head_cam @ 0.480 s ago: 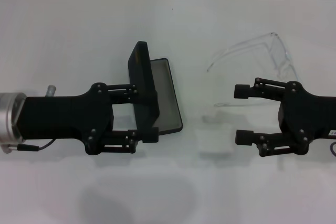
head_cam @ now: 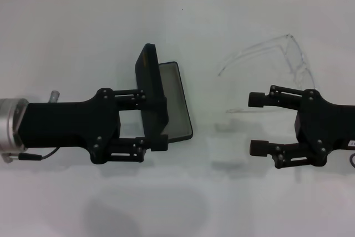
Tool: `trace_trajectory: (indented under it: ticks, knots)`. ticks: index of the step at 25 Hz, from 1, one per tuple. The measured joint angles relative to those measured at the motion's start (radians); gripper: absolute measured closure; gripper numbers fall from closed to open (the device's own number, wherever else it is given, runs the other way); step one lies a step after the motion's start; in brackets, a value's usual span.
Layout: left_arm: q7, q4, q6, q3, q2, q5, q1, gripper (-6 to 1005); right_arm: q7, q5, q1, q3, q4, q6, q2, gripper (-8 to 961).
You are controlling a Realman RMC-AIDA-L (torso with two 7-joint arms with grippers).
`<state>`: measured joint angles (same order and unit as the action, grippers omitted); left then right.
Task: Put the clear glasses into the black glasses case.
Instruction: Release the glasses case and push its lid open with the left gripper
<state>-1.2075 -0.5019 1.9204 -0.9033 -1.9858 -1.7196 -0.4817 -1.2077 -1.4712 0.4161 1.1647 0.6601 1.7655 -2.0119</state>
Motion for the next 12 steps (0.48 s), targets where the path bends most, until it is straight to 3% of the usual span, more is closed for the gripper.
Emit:
trace_trajectory:
  ticks: [3,6,9,10,11,12]
  knots:
    - [-0.016,-0.007,-0.003,0.006,-0.005,0.002,0.0,290,0.001,0.0,-0.002,0.0,-0.001,-0.006,0.001,90]
    - [-0.124,-0.077,-0.015,0.055,-0.025,0.011,0.0,291,0.003,-0.001,-0.006,-0.004,-0.001,-0.028,0.006,91]
    - [-0.369,-0.305,-0.07,0.104,-0.082,0.003,0.02,291,0.004,-0.001,-0.013,-0.011,-0.001,-0.055,0.022,93]
    - [-0.42,-0.367,-0.098,0.098,-0.093,-0.001,0.029,292,0.004,-0.001,-0.013,-0.011,-0.001,-0.055,0.022,93]
    - [-0.546,-0.491,-0.169,0.064,-0.11,-0.009,0.051,292,0.005,-0.001,-0.025,-0.034,-0.001,-0.078,0.037,94]
    - [-0.615,-0.558,-0.224,0.022,-0.111,-0.011,0.061,292,0.006,0.0,-0.028,-0.041,-0.001,-0.081,0.038,94]
